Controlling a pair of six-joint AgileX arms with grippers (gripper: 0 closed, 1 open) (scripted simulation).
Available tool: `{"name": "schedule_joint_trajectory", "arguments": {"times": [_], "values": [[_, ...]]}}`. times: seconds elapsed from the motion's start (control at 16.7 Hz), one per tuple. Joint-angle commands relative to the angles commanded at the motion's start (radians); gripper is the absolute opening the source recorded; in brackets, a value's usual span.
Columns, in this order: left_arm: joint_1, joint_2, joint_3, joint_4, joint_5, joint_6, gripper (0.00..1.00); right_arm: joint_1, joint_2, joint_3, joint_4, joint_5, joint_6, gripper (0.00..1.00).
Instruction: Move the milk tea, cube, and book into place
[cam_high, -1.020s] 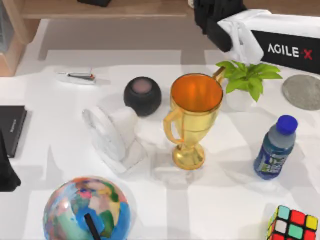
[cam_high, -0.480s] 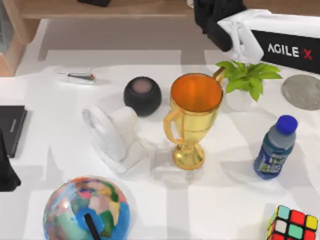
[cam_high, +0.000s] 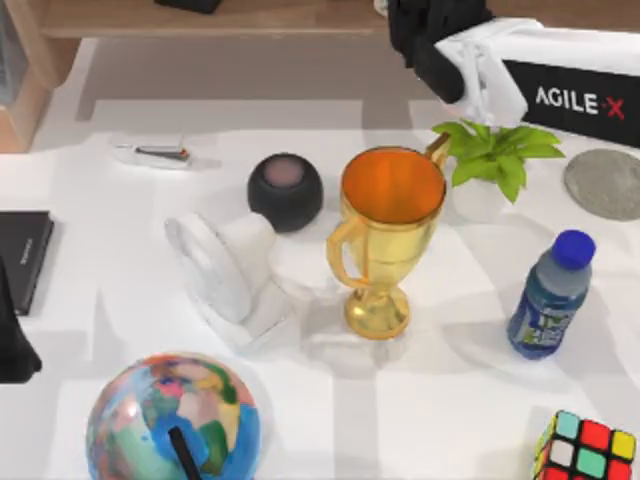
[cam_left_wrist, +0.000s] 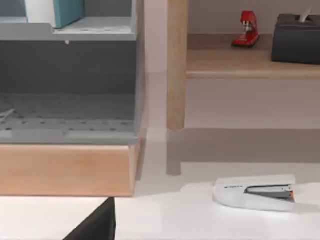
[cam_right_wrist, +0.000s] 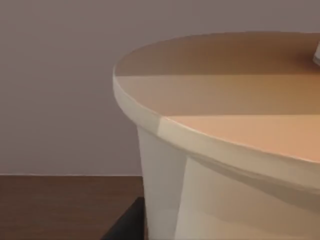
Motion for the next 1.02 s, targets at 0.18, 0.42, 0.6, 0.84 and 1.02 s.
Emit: {"name": "schedule_joint_trajectory", "arguments": {"times": [0.18,0.42,0.6,0.84,1.02], "values": [[0.000,0.000,0.000,0.000,0.000,0.000,1.00,0.005,-0.005,-0.003,0.001,0.001,0.001,0.00],[0.000,0.000,0.000,0.000,0.000,0.000,1.00,0.036,-0.087,-0.119,0.033,0.028,0.001,0.00],[0.000,0.000,0.000,0.000,0.000,0.000,1.00,0.071,-0.186,-0.281,0.076,0.063,0.004,0.00],[0.000,0.000,0.000,0.000,0.000,0.000,1.00,0.098,-0.262,-0.373,0.110,0.091,0.005,0.00],[0.000,0.000,0.000,0.000,0.000,0.000,1.00,0.092,-0.257,-0.368,0.107,0.088,0.007,0.00]]}}
